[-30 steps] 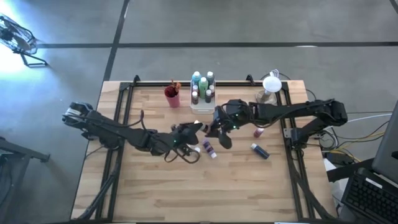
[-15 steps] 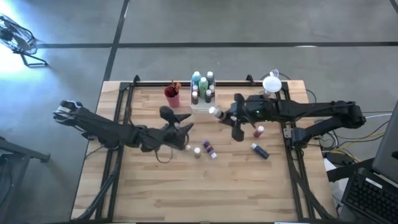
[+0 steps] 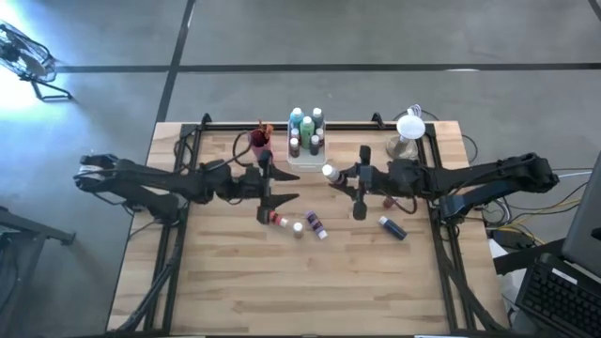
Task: Pick & Place Paint Supplies
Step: Put the gray paint bottle into the white bin
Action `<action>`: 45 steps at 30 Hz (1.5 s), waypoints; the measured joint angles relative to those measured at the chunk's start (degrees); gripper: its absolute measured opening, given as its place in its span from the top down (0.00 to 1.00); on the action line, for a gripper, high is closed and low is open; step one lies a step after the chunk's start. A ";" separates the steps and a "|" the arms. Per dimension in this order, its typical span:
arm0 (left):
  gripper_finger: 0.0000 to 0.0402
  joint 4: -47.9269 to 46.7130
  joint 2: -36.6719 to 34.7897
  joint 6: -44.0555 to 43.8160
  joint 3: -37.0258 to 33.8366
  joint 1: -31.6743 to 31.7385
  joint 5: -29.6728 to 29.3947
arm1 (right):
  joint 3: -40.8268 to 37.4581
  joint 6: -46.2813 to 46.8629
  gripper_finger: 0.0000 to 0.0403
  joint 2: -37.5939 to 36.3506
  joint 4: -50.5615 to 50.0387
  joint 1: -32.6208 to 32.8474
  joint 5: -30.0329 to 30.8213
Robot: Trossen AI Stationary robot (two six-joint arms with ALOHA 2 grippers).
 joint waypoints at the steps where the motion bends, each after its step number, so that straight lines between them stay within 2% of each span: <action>1: 0.46 1.15 0.46 -0.42 -0.07 0.10 0.43 | -0.15 -0.58 0.73 0.19 0.77 0.00 0.02; 11: 0.46 2.55 3.20 2.40 3.34 0.09 0.67 | -0.31 -2.60 0.73 3.88 5.90 0.23 0.13; 21: 0.46 2.94 4.04 4.78 4.79 0.32 -2.27 | -0.29 -3.11 0.73 3.82 7.80 1.66 -0.44; 35: 0.46 3.57 11.53 5.59 12.18 0.53 -0.14 | -0.27 -5.34 0.73 3.80 8.55 3.45 -0.42; 40: 0.46 -3.91 11.98 6.66 15.88 0.53 0.14 | -0.27 -4.99 0.73 3.80 7.08 3.45 -0.39; 45: 0.46 -23.03 11.98 8.76 23.30 0.53 -1.21 | -0.25 -3.76 0.73 3.80 5.77 3.45 -0.41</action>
